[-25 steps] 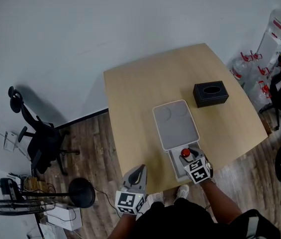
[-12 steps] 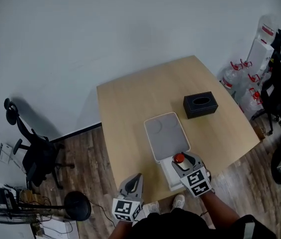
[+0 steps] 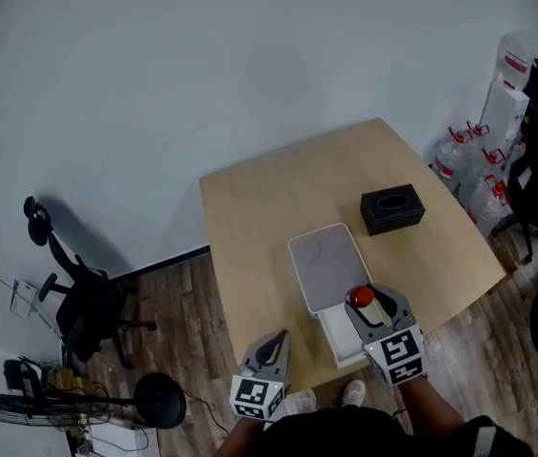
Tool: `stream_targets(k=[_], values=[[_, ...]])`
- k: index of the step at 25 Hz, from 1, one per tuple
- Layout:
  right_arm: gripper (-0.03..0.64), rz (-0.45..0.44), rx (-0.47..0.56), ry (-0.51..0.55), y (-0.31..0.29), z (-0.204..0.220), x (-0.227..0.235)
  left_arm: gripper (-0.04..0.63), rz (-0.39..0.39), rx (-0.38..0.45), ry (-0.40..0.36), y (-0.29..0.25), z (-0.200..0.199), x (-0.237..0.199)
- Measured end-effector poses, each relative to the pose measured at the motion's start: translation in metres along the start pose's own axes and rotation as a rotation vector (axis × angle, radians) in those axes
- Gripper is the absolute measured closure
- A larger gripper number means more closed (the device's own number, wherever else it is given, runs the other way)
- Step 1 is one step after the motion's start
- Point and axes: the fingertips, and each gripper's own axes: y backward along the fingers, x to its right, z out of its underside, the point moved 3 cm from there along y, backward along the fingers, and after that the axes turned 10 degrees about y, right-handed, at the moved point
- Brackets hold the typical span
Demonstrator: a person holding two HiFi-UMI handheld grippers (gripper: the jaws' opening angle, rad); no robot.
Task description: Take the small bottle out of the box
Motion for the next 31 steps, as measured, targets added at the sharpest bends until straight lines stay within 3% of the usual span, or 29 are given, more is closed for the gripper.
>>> stream_targets(k=[8, 31], values=[[0.396, 0.080, 0.056, 0.022, 0.017, -0.013, 0.007, 0.583, 0.019, 0.008, 0.000, -0.004, -0.002, 0.002], [0.397, 0.105, -0.027, -0.016, 0.004, 0.019, 0.011, 0.583, 0.041, -0.001, -0.007, -0.009, 0.000, 0.007]])
